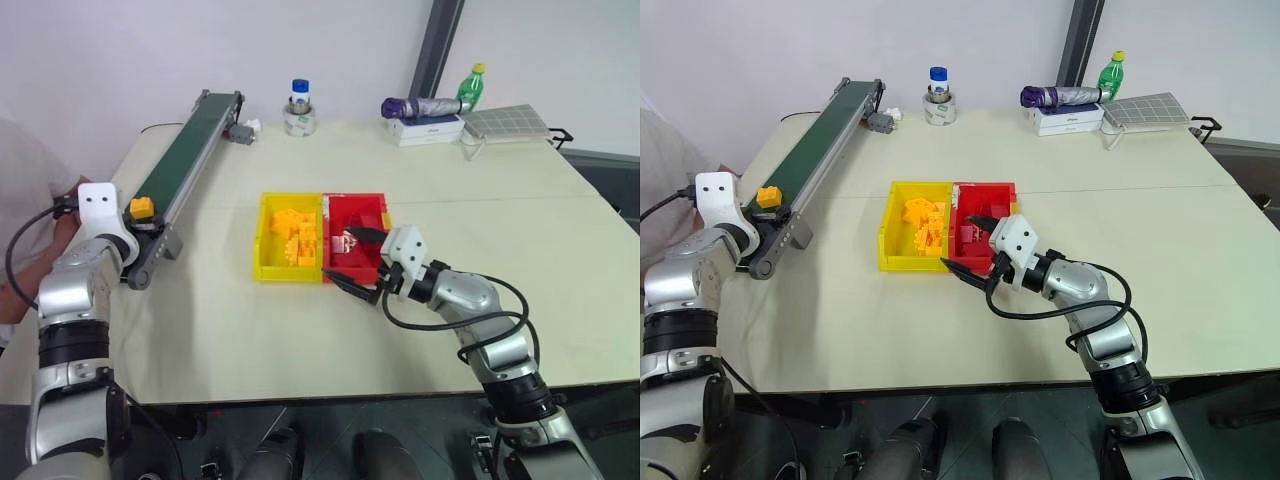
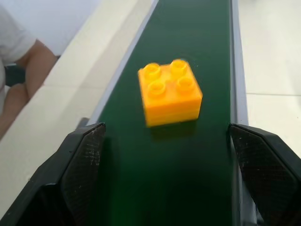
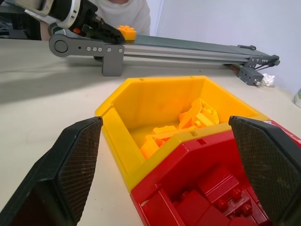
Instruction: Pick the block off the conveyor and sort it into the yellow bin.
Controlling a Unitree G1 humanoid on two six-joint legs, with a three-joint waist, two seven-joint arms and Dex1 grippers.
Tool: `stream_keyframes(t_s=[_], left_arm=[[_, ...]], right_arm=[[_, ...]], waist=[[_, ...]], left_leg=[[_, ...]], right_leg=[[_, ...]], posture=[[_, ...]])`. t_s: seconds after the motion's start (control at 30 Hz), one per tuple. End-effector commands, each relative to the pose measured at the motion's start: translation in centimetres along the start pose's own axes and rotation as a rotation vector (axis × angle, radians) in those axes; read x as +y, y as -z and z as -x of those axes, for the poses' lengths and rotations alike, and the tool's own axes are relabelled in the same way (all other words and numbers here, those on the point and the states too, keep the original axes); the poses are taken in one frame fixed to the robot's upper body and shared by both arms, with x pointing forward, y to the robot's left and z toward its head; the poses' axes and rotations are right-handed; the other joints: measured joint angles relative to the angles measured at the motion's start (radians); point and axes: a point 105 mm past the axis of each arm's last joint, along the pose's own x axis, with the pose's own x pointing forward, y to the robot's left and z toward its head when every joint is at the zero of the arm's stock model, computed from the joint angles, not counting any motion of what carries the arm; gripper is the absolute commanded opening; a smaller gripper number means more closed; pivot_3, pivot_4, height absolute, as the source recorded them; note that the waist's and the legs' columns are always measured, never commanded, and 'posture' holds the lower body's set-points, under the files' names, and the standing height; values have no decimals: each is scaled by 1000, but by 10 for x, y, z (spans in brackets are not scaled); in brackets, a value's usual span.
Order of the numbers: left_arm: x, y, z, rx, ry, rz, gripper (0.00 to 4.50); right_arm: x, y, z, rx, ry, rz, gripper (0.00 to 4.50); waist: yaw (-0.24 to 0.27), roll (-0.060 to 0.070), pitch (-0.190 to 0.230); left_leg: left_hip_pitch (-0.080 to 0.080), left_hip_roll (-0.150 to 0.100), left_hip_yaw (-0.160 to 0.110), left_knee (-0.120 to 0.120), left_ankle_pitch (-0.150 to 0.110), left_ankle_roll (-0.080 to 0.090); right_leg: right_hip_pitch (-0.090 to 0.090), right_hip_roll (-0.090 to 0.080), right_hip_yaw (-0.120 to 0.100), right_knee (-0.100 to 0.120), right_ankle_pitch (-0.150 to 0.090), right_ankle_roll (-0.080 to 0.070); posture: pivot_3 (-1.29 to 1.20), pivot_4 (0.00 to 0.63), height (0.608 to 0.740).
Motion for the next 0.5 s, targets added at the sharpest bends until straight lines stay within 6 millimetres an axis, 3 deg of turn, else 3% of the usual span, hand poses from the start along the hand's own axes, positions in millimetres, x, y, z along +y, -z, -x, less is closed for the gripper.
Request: stream_keyframes(t_s=[0.03,0.1,0.23,0.27,0.33,0.4,0.5], left_arm=[[-1,-11,2,-38,12,17,4188],[-2,-10,2,-32,13,29,3577],[0,-12,4,-42,-4,20,1531],[0,-13,5,-48,-6,19,1235],[-1,-20,7,-89,-5,14,1264],[-17,-41,12,-195,83,37,1264],[-72,-66,31,-310,370,87,1264]], right_arm=[[1,-16,-2,-48,-4,40,4500],[1,-16,-2,-48,-5,40,4500],[0,-15,-2,-46,-5,40,4500],[0,-15,-2,-45,-5,40,4500],[0,-15,-2,-45,-6,39,4500],[0,-15,-1,-44,-6,39,4500],[0,-15,-2,-44,-7,38,4500]], waist=[[0,0,0],[0,0,0],[0,0,0],[0,0,0],[0,0,0],[1,0,0],[5,0,0]], left_leg=[[0,0,0,0,0,0],[0,0,0,0,0,0],[0,0,0,0,0,0],[0,0,0,0,0,0],[0,0,0,0,0,0],[0,0,0,0,0,0],[0,0,0,1,0,0]], right_leg=[[0,0,0,0,0,0],[0,0,0,0,0,0],[0,0,0,0,0,0],[0,0,0,0,0,0],[0,0,0,0,0,0],[0,0,0,0,0,0],[1,0,0,0,0,0]], posture=[[0,150,740],[0,150,740],[0,150,740],[0,150,740],[0,150,740],[0,150,740],[0,150,740]])
